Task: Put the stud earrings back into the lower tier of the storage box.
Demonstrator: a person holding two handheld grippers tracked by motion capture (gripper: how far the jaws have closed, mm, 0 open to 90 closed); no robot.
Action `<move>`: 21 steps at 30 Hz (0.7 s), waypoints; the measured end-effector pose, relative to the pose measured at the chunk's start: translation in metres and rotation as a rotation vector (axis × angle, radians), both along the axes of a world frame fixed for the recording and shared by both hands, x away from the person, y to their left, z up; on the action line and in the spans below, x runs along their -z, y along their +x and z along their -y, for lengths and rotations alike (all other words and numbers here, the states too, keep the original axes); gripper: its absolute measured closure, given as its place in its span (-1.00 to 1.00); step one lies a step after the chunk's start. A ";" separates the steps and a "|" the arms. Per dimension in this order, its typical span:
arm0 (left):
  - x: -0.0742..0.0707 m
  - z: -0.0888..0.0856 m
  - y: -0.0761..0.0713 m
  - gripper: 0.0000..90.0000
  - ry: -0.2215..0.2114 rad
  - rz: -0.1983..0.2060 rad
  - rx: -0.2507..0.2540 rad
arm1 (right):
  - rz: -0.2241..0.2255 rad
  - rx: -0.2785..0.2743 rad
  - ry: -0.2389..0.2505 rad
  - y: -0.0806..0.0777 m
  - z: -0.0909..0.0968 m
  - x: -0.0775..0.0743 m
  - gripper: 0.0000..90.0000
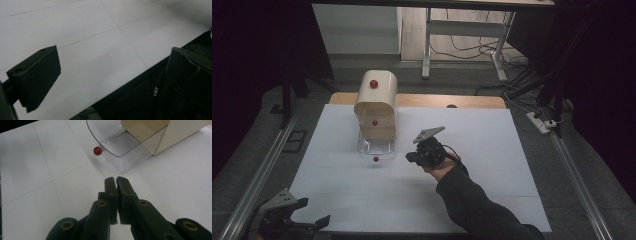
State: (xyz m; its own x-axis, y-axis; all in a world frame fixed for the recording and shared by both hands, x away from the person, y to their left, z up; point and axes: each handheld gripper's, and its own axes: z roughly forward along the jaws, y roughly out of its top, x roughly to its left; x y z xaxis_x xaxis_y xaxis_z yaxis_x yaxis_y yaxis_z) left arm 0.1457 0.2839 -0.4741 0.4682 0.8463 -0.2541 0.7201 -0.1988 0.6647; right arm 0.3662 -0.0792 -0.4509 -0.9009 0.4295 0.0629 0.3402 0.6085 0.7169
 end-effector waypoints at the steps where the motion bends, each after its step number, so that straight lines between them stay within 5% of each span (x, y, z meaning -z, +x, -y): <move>1: 0.000 0.000 0.000 -1.00 -0.002 0.001 -0.001 | -0.002 0.002 0.004 0.001 -0.002 0.001 0.94; 21: 0.000 -0.001 0.000 -1.00 -0.006 0.002 0.002 | 0.031 -0.021 0.051 0.031 -0.063 0.002 0.93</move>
